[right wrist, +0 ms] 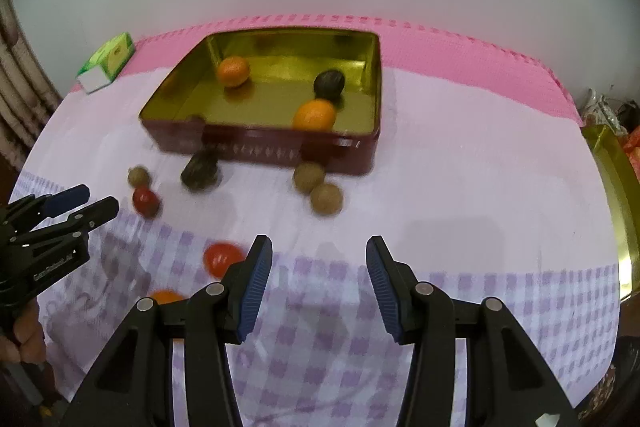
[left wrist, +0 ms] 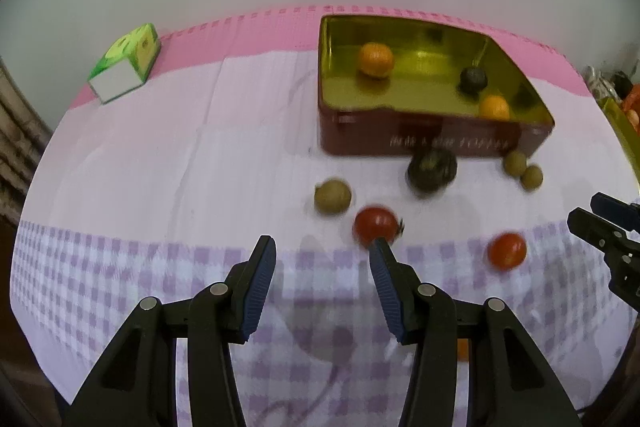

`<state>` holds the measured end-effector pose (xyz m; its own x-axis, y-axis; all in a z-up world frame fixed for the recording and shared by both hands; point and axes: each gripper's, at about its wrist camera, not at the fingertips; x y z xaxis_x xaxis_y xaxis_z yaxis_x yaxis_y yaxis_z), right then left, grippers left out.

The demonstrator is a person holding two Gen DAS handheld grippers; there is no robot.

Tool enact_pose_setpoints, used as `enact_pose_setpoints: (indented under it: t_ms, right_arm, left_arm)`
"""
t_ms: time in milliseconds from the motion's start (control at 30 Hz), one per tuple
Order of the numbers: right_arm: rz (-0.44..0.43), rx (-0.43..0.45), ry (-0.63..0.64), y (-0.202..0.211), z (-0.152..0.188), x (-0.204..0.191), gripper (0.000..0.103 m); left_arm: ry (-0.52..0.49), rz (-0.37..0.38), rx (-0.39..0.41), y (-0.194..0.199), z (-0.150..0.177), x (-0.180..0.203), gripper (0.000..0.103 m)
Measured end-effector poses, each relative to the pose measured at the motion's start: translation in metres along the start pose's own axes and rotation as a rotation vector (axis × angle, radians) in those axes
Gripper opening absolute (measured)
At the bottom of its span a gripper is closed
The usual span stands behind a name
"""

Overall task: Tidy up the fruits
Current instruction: 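Withdraw both open tools from the tin toward the remaining fruits, then move the open right tool toward the red tomato on the cloth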

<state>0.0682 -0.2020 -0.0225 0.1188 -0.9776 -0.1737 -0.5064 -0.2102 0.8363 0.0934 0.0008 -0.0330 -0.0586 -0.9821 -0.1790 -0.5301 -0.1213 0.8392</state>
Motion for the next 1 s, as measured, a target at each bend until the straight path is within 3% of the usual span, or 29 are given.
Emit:
enact_pose_setpoints:
  t_ms: [433,1000]
  right_arm:
    - [-0.023,-0.027,0.040,0.002,0.035,-0.023,0.046]
    - [-0.036,-0.060,0.061,-0.019,0.032,-0.028,0.046]
  left_arm:
    - [0.014,0.005,-0.040,0.011,0.050,-0.002,0.050]
    - [0.047,-0.005,-0.050,0.003,0.047,-0.014,0.050]
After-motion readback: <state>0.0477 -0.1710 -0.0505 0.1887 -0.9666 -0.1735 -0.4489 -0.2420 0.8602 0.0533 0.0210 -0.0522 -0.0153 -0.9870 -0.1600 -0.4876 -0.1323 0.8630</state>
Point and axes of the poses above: each gripper's, at about its wrist camera, not at the fingertips, and y roughly against the way its jaws point, x to its right, z to its underside, and after that the axes turned 10 degrees about -z, right-handed
